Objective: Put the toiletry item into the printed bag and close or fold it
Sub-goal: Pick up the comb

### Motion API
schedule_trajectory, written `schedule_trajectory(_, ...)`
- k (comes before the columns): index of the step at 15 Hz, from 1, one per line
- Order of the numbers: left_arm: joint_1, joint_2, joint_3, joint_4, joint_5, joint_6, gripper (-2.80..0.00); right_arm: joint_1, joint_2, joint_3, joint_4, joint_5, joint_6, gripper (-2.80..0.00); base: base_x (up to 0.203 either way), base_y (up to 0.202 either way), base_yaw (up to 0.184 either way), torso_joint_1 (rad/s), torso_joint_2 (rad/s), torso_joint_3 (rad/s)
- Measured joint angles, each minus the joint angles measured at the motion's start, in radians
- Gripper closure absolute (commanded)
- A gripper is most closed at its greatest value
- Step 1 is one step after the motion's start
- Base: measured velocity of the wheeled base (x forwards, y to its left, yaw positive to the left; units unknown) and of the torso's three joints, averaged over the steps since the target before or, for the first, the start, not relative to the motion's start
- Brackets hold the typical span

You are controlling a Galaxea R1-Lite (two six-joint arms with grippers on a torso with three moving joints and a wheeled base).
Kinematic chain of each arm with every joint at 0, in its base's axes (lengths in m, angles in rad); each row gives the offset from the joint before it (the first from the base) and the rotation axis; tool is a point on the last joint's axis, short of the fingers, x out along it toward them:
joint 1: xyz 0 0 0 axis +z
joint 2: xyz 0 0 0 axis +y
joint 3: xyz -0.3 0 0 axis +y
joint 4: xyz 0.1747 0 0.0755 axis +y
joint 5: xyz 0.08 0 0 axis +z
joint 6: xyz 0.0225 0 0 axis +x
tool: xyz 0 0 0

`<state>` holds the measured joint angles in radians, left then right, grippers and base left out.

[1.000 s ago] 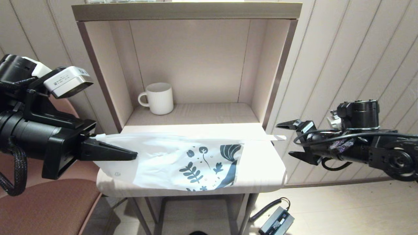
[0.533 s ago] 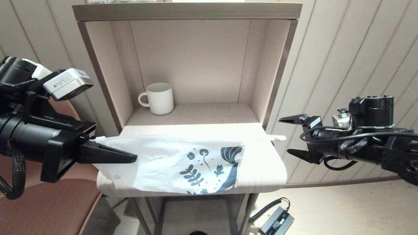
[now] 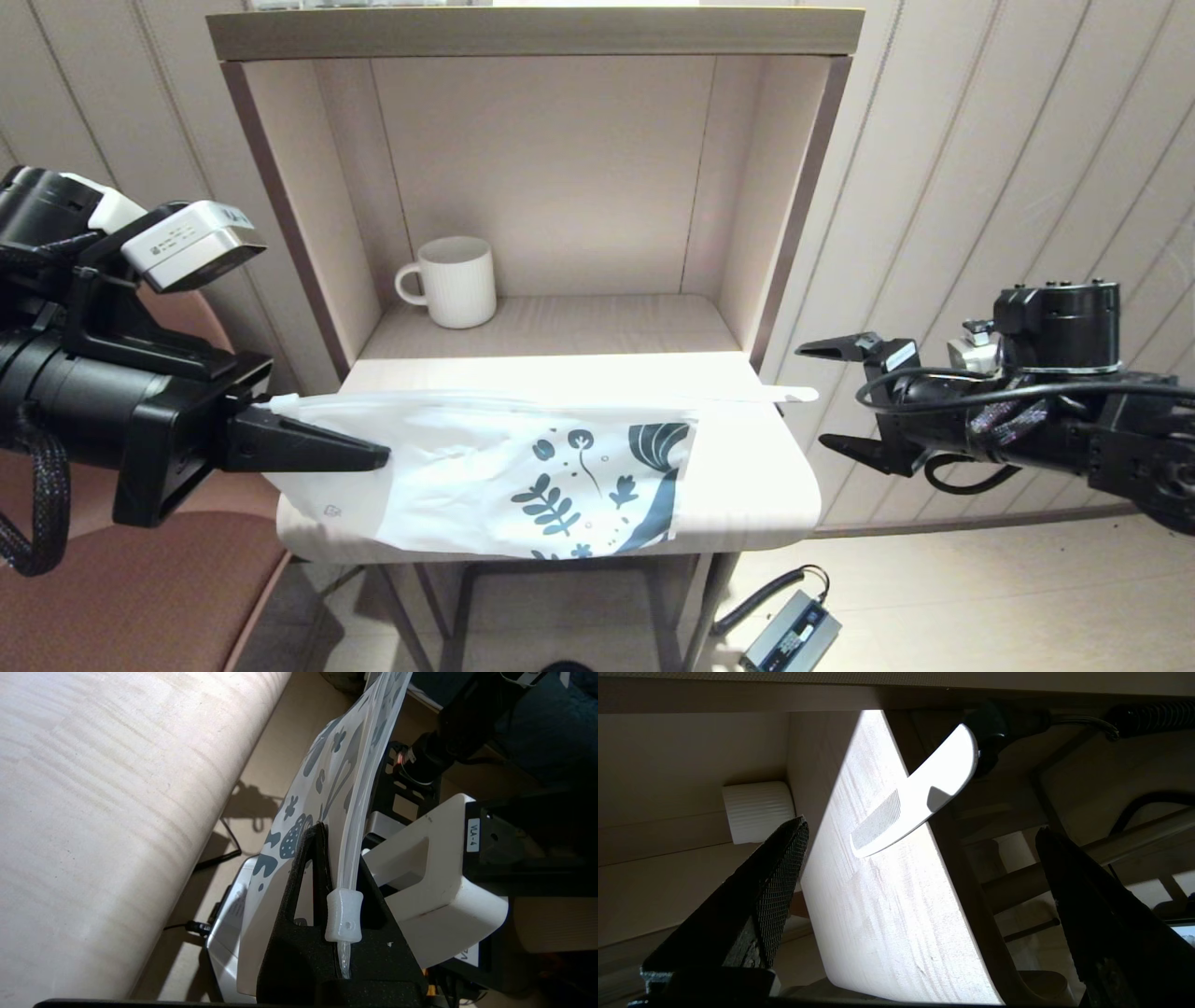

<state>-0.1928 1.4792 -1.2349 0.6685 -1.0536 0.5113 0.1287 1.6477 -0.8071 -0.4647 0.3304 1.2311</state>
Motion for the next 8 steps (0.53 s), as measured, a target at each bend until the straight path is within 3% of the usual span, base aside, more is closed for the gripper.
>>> schedule_trajectory(8,-0.001,-0.005,0.015,-0.004,-0.001,-0.002,0.00,-0.007,0.029,-0.058,0.019,-0.002,0.097,-2.80,0.000,0.000,0.000,0.000,0.00,0.000)
